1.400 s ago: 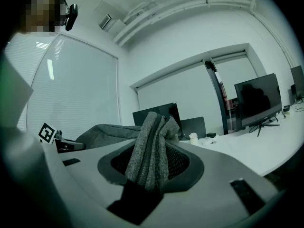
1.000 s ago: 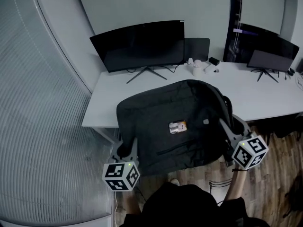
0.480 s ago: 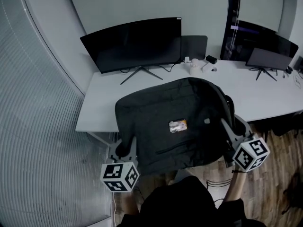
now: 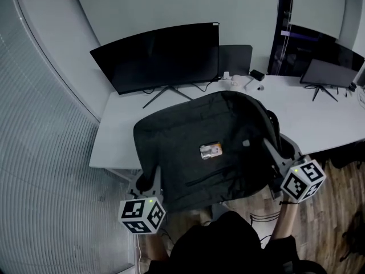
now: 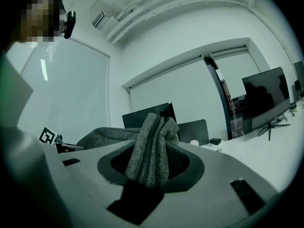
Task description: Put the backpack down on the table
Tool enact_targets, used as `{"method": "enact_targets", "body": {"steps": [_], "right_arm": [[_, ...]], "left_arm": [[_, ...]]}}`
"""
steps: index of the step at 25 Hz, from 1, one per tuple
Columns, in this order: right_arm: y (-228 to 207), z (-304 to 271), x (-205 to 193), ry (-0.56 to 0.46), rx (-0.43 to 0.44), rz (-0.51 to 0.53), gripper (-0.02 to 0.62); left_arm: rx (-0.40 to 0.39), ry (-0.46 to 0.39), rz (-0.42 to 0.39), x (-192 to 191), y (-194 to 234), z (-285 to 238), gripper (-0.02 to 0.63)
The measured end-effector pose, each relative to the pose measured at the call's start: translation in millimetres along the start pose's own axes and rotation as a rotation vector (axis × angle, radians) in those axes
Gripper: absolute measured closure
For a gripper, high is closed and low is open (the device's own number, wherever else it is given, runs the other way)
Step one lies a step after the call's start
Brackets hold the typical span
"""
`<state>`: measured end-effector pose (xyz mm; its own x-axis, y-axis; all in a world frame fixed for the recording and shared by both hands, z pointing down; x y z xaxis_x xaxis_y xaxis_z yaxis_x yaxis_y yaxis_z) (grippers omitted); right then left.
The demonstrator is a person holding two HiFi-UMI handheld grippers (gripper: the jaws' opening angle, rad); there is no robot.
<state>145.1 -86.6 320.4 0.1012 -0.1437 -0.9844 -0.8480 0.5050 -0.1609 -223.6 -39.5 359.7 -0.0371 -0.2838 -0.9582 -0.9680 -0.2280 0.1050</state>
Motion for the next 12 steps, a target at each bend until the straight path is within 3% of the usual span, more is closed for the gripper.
{"method": "enact_targets", "body": {"steps": [12], "right_arm": [[-47,-70,21,0.001,0.071,0.005,0.463]], "left_arm": [[0.062,-0.022,0.017,27,4,-55,0.535]]}}
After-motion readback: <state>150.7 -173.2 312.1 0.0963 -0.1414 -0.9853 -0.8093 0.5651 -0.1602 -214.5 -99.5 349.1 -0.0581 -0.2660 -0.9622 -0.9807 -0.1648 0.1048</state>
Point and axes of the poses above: the fingertips, and each gripper's own axes: z backward along the fingers, y to its left, x out of its top, the point moved 6 cm from there along z, backward along the fingers, and after that the axes turned 2 degrees about y, right-handed, at the moved point
